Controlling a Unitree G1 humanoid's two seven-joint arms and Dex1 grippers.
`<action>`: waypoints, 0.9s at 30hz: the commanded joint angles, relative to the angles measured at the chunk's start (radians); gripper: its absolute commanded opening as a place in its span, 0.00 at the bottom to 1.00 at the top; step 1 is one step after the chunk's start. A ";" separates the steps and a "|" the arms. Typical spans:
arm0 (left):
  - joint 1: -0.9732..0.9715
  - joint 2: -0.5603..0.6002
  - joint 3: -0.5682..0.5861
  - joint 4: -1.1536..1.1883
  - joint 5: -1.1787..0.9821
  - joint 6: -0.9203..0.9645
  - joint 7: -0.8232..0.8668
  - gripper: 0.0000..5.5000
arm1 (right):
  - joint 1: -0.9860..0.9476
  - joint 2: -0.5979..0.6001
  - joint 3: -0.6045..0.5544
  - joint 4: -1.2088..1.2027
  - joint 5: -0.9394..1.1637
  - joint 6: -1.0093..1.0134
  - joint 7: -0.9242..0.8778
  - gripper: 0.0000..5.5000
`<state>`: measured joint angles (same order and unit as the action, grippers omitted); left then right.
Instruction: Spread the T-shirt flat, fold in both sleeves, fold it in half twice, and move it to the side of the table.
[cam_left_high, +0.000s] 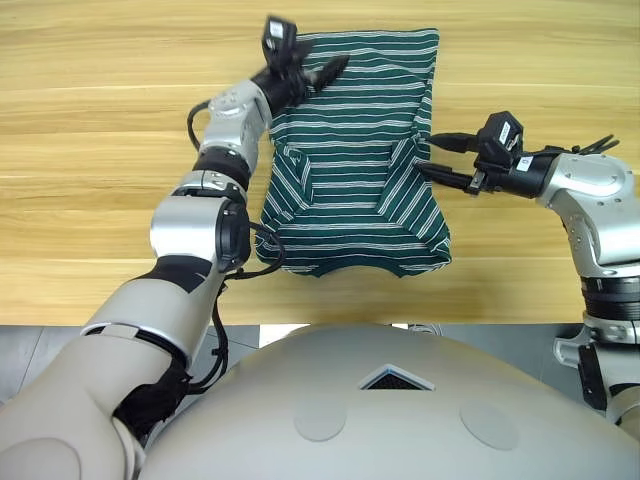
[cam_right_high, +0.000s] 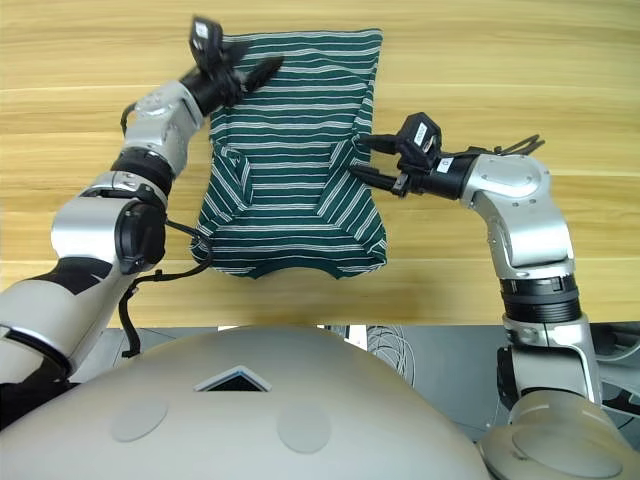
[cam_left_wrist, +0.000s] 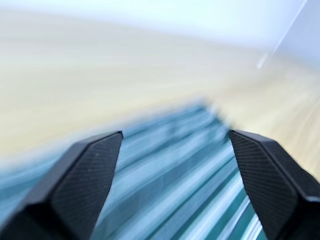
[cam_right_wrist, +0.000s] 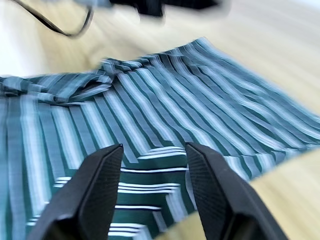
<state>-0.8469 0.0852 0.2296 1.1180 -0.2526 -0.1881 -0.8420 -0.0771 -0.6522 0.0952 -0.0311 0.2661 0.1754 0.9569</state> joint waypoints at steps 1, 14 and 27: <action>0.167 0.084 0.003 -0.360 -0.073 -0.065 -0.148 0.70 | -0.020 -0.018 -0.025 0.277 -0.136 -0.503 0.006 0.42; 1.229 0.633 0.118 -0.630 0.411 -0.920 -0.134 0.89 | 0.106 -0.210 0.069 0.673 -0.145 -1.143 0.375 0.75; 1.058 0.630 -0.230 -0.636 0.592 -0.941 0.079 0.89 | 0.009 -0.103 0.230 0.649 -0.310 -1.151 0.212 0.75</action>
<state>0.2325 0.7197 0.0633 0.4644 0.2568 -1.1639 -0.7598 -0.1058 -0.7722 0.2682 0.6302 -0.0056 -1.0296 1.1328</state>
